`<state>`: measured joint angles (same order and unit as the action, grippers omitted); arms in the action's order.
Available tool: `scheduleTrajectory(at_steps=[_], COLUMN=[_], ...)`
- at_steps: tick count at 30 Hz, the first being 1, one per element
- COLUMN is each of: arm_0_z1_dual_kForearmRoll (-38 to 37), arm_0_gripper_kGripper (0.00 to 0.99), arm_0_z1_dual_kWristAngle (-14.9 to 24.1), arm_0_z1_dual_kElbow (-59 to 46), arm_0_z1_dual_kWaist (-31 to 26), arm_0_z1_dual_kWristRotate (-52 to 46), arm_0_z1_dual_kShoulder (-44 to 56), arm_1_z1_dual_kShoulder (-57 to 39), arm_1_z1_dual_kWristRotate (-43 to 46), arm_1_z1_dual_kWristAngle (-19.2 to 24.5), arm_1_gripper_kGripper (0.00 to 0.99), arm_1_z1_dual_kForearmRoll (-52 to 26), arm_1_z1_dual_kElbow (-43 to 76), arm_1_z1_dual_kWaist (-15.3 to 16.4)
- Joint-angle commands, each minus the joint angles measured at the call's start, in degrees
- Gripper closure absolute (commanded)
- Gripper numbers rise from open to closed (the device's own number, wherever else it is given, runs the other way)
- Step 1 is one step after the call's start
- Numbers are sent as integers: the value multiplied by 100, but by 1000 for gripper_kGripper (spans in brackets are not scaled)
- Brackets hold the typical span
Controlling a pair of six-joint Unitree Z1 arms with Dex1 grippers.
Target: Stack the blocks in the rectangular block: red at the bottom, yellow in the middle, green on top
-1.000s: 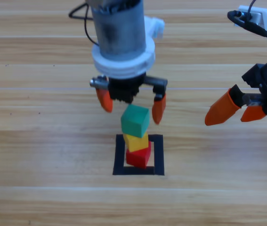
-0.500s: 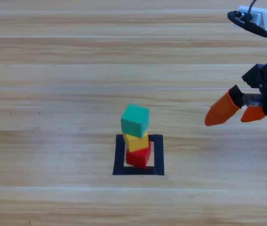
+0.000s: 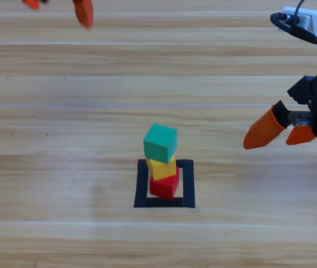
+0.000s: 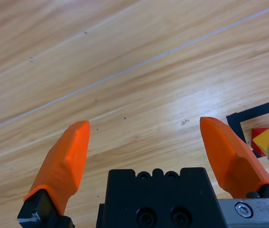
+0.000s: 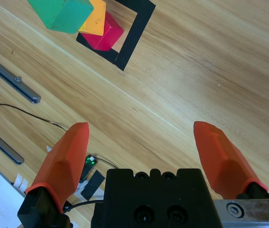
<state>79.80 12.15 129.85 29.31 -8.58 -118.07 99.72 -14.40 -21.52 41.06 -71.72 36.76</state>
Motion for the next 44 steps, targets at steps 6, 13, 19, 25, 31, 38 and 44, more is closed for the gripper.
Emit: scheduleTrajectory(at_steps=[6, 13, 19, 25, 31, 38, 44], arm_0_z1_dual_kForearmRoll=[-2883, -3111, -3102, -3102, -3111, -3111, -3111], arm_0_gripper_kGripper=[0, 0, 0, 0, 0, 0, 0], arm_0_z1_dual_kWristAngle=[-890, -908, -943, -978, -1004, -996, -996], arm_0_z1_dual_kElbow=[-3879, -4354, -4398, -4468, -4486, -4459, -4433], arm_0_z1_dual_kWaist=[22, 22, 31, 57, 83, 83, 83], arm_0_z1_dual_kWristRotate=[5, 5, 5, -21, -48, -48, -48], arm_0_z1_dual_kShoulder=[1225, 1805, 2060, 2034, 2008, 1964, 1920], arm_1_z1_dual_kShoulder=[-383, -418, -427, -620, -734, -682, -743], arm_1_z1_dual_kWristRotate=[16, 16, 25, 25, 25, 34, 78], arm_1_z1_dual_kWristAngle=[-125, -133, -256, -230, -63, 25, 34], arm_1_gripper_kGripper=[13, 13, 13, 13, 13, 13, 13], arm_1_z1_dual_kForearmRoll=[-98, -98, -98, -98, -98, -98, -89], arm_1_z1_dual_kElbow=[158, 167, 158, 193, 185, 150, 167], arm_1_z1_dual_kWaist=[-134, -134, -134, -134, -134, -134, -134])
